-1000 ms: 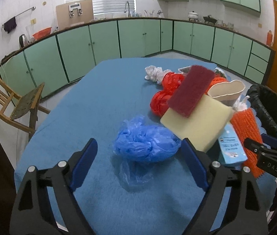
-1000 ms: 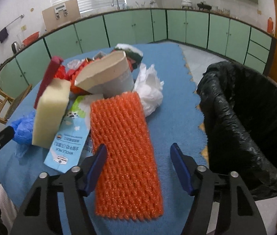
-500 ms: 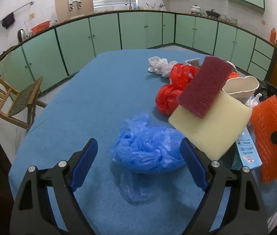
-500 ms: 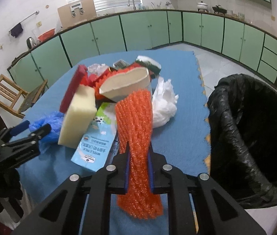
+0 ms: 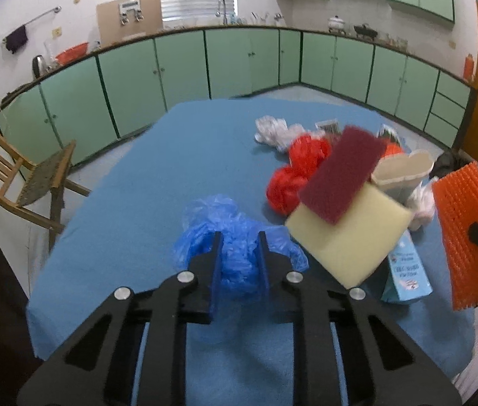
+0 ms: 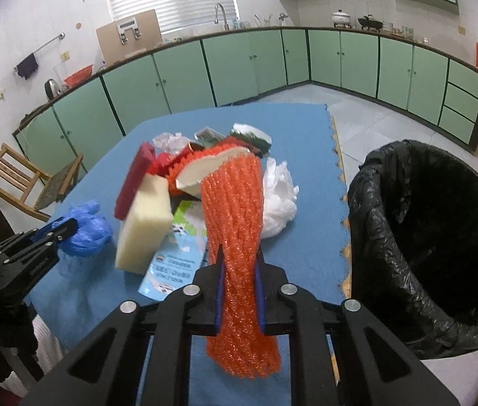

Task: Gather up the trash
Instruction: 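Carry both items over the bin and open both tools to drop them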

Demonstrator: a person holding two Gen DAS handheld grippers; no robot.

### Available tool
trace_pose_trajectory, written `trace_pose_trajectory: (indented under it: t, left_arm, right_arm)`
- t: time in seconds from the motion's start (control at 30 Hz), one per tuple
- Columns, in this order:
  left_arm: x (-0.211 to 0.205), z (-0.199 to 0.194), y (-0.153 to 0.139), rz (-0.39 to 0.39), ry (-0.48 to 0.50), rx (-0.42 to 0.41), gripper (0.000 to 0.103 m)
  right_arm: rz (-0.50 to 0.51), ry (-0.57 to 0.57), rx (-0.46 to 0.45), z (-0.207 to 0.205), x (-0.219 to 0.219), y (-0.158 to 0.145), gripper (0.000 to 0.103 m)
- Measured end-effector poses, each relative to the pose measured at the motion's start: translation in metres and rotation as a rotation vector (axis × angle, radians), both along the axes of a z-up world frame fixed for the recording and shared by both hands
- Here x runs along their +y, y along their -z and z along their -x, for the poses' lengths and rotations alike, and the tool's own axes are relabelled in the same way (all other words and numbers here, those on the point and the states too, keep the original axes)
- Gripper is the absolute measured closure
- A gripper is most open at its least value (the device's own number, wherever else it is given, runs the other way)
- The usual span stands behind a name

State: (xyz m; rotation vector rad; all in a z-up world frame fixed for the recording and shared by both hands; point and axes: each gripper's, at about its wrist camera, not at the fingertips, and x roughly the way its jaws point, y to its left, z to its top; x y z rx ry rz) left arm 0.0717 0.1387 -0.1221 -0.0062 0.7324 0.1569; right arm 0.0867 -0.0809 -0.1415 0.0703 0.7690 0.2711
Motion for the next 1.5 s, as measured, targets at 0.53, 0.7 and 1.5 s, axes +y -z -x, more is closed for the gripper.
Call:
trace_pose_trajectory:
  t: [0.53, 0.7, 1.5]
  left_arm:
    - [-0.086, -0.011, -0.082, 0.062, 0.215, -0.129, 0.087]
    - [-0.139, -0.031, -0.081, 0.076, 0.321, -0.135, 0.087]
    - [-0.345, -0.128, -0.004, 0.156, 0.637, -0.015, 0.072]
  right_arm:
    - [-0.051, 0.189, -0.087, 0.002, -0.085, -0.046, 0.088]
    - [-0.039, 0.305, -0.101, 0.003, -0.142, -0.051, 0.088]
    - [-0.033, 0.522, -0.015, -0.022, -0.276, -0.007, 0.077]
